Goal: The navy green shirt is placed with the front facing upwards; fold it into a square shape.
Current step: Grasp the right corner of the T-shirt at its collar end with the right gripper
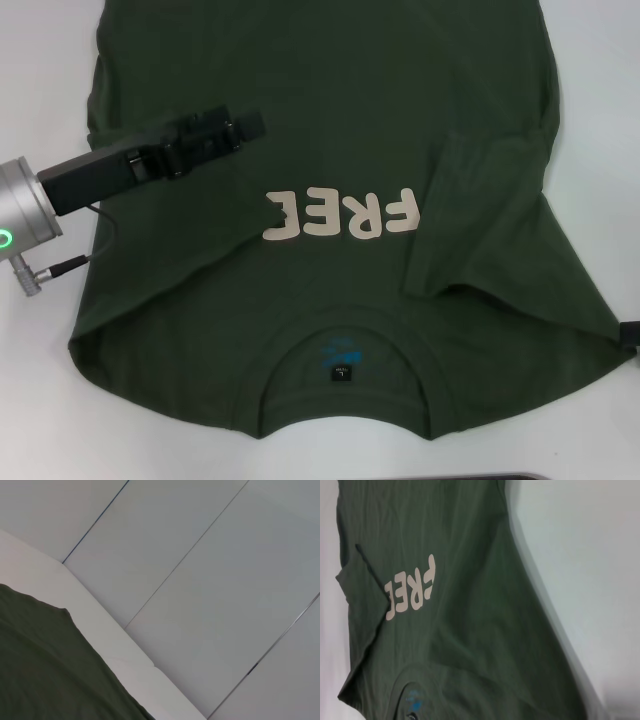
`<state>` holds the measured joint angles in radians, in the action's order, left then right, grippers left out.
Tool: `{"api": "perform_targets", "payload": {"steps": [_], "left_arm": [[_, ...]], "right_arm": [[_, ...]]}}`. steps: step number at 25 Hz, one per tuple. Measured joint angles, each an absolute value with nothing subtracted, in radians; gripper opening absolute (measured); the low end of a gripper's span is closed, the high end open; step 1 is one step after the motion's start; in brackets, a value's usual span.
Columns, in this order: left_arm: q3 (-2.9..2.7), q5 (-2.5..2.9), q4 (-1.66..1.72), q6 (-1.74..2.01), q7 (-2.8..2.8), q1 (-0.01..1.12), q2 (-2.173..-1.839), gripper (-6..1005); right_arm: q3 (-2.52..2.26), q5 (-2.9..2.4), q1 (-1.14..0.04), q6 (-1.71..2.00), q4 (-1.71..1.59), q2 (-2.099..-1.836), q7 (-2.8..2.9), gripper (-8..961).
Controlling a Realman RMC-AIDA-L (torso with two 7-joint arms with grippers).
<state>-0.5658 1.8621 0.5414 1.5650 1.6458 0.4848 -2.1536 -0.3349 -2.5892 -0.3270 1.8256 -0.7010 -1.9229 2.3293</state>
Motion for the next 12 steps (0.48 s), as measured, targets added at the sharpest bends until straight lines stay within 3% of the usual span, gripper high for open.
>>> {"api": "perform_targets", "payload": {"steps": [12], "left_arm": [[-0.566,1.862,0.54,1.565,1.637,0.485,-2.155,898]], "right_arm": [[-0.347,-2.589,-0.331,1.822,-0.701,-1.934,2.329,766]]}}
